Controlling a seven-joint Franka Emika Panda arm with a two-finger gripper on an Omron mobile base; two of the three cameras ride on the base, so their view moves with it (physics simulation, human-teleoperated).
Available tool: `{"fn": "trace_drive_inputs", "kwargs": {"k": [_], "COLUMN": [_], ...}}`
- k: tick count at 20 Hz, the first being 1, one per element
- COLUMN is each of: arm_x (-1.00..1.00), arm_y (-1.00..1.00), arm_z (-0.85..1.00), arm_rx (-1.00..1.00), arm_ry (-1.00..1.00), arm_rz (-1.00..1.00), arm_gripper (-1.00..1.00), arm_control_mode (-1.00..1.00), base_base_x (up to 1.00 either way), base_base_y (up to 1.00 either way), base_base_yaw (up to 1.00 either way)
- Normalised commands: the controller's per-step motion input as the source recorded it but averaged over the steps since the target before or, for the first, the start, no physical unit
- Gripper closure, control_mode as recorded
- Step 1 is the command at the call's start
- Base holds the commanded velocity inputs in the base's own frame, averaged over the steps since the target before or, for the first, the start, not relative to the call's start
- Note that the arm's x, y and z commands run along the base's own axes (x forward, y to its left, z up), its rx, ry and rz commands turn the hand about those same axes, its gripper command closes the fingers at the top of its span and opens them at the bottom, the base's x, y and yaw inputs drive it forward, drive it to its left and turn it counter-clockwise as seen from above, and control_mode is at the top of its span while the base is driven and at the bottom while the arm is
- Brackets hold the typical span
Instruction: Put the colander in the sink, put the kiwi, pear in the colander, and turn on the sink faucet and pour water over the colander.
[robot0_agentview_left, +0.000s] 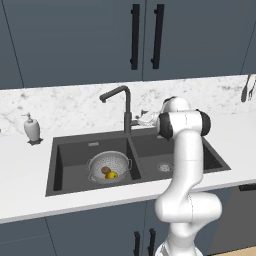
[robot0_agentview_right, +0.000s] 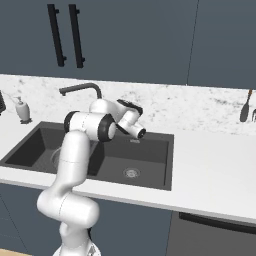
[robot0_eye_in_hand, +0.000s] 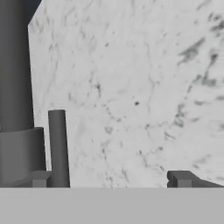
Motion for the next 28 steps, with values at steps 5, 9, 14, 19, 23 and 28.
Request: {"fn": "trace_drive_inputs", "kwargs": {"k": [5,9,14,19,23,28], "arm_x": [0.11,0.08,0.10,0.13,0.18,0.19], "arm_y": [0.01,0.00,-0.02,-0.31,-0.58,-0.77], "arm_z": [0.04,0.01,0.01,0.04,0.05,0.02], "arm_rx": [0.00,0.00,0.00,0.00,0.00,0.00], "arm_ry": [0.04,0.04,0.06,0.05,0.05,0.05], "arm_rz": [-0.16,-0.16,-0.15,-0.11,-0.09,-0.10], "arm_gripper": [-1.00,1.00,1.00,1.00,1.00,1.00], "arm_control_mode": [-1.00,-1.00,-1.00,-1.00,-1.00,-1.00], "base_base_x": [0.00,0.00,0.00,0.00,0.00,0.00], "base_base_y": [0.00,0.00,0.00,0.00,0.00,0.00], "base_base_yaw": [0.00,0.00,0.00,0.00,0.00,0.00]}}
